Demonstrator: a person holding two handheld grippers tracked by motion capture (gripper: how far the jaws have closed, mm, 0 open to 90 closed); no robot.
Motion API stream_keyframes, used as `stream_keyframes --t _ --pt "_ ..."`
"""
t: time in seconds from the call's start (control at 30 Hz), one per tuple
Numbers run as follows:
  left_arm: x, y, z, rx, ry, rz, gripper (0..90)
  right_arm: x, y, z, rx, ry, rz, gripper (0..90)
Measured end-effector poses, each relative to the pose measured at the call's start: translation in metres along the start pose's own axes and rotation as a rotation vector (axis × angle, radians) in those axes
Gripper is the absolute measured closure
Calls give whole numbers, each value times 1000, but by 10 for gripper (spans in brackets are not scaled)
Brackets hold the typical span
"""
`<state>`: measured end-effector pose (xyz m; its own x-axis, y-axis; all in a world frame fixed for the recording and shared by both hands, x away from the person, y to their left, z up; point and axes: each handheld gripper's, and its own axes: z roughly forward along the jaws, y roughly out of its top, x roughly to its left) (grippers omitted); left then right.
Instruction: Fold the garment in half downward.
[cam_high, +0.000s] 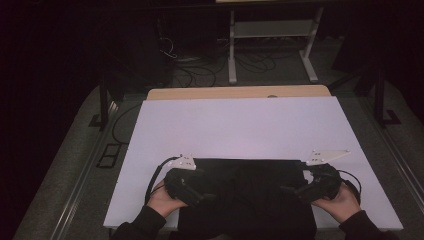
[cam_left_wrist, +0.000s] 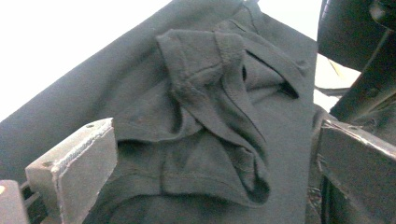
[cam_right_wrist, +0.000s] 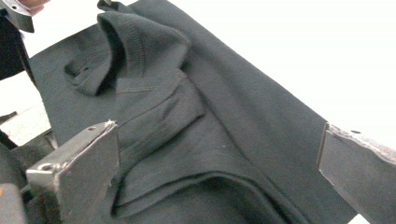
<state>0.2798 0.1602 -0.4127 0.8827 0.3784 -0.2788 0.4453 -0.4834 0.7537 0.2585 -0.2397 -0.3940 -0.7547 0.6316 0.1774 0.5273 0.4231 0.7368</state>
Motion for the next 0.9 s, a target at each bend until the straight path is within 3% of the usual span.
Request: stream_keyframes --t 0.9 --pt "23 -4 -17 -44 90 -36 0 -29 -2 -4 -4 -16 36 0"
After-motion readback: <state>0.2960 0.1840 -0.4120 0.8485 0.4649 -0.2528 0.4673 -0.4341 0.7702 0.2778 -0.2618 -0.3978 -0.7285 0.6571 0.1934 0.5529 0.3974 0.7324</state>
